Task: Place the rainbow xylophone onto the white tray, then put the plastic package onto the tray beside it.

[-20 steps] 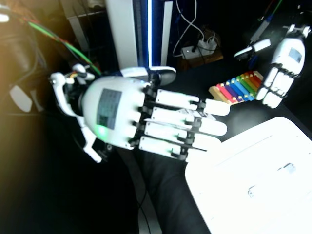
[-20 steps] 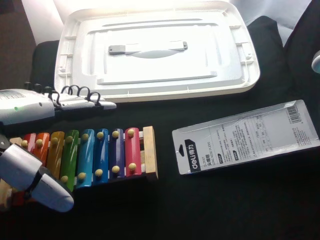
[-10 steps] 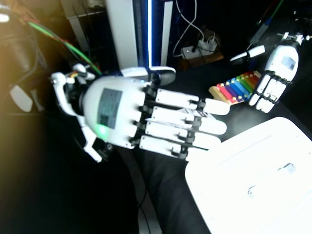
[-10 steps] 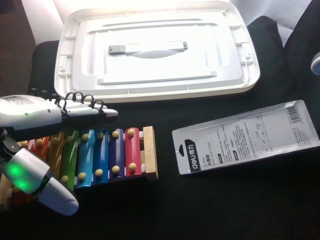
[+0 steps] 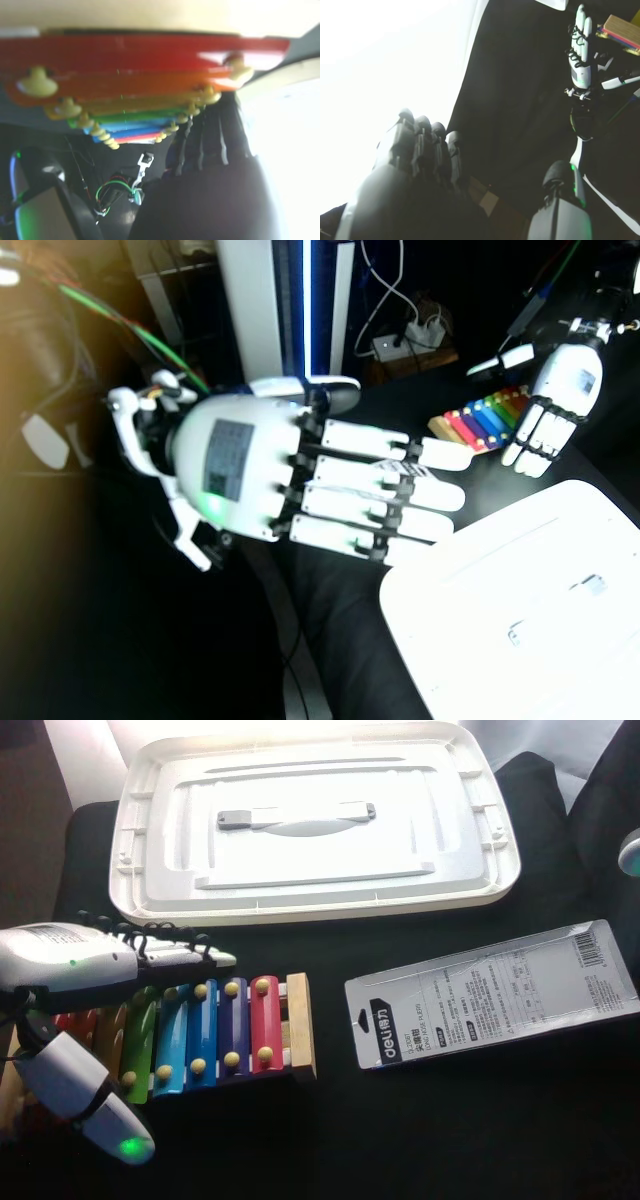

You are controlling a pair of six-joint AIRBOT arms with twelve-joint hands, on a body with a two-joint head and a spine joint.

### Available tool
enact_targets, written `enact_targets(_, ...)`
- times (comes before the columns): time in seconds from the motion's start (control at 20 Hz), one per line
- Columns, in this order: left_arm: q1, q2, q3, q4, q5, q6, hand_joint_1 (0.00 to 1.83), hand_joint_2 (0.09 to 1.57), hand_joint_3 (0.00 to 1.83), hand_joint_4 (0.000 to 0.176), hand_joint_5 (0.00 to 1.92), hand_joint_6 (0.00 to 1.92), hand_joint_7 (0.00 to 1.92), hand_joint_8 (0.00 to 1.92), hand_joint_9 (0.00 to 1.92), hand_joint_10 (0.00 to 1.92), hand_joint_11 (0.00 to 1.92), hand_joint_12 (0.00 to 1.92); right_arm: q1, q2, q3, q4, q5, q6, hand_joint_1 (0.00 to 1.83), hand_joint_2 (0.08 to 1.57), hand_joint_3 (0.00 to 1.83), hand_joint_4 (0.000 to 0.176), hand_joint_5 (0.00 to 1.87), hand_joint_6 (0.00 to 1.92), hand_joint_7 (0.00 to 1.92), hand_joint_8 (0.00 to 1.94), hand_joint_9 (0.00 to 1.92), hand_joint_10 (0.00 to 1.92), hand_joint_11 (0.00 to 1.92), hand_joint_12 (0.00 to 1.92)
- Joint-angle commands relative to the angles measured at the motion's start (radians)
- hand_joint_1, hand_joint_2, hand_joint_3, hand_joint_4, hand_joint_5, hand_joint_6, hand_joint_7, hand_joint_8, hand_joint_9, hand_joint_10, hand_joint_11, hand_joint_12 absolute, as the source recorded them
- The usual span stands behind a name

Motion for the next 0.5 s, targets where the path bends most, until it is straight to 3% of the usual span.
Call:
enact_targets(0.0, -0.011, -0.009, 0.004, -0.022, -0.057, -0.006, 0.74, 0.59, 0.00, 0.000, 0.00, 0.00, 0.07, 0.02, 0.10, 0.02, 0.17, 0.03, 0.014, 0.002, -0.001, 0.051, 0.117, 0.009, 0.66, 0.81, 0.01, 0.025, 0.16, 0.00, 0.13, 0.01, 0.06, 0.00, 0.00, 0.00)
enact_targets(0.2, -0.011, -0.015, 0.005, -0.016, -0.052, -0.006, 1.03, 0.72, 0.01, 0.000, 0.06, 0.00, 0.15, 0.01, 0.18, 0.01, 0.21, 0.05, 0.014, 0.002, -0.002, 0.049, 0.119, 0.009, 0.67, 0.85, 0.02, 0.018, 0.17, 0.01, 0.15, 0.01, 0.08, 0.01, 0.00, 0.00)
enact_targets(0.25, -0.011, -0.016, 0.005, -0.016, -0.051, -0.006, 1.06, 0.77, 0.02, 0.010, 0.07, 0.01, 0.17, 0.01, 0.19, 0.01, 0.23, 0.06, 0.014, 0.002, -0.002, 0.049, 0.120, 0.009, 0.68, 0.85, 0.01, 0.011, 0.17, 0.01, 0.15, 0.01, 0.07, 0.01, 0.00, 0.00)
enact_targets(0.35, -0.011, -0.017, 0.005, -0.016, -0.050, -0.006, 1.15, 0.86, 0.01, 0.000, 0.14, 0.00, 0.22, 0.00, 0.23, 0.01, 0.22, 0.08, 0.014, 0.002, -0.002, 0.049, 0.120, 0.009, 0.70, 0.86, 0.01, 0.007, 0.17, 0.00, 0.15, 0.01, 0.08, 0.01, 0.00, 0.00)
enact_targets(0.45, -0.011, -0.017, 0.005, -0.016, -0.051, -0.006, 1.17, 0.94, 0.00, 0.008, 0.22, 0.00, 0.30, 0.00, 0.31, 0.01, 0.26, 0.13, 0.014, 0.002, -0.002, 0.049, 0.121, 0.009, 0.71, 0.85, 0.01, 0.008, 0.17, 0.00, 0.15, 0.01, 0.08, 0.01, 0.00, 0.00)
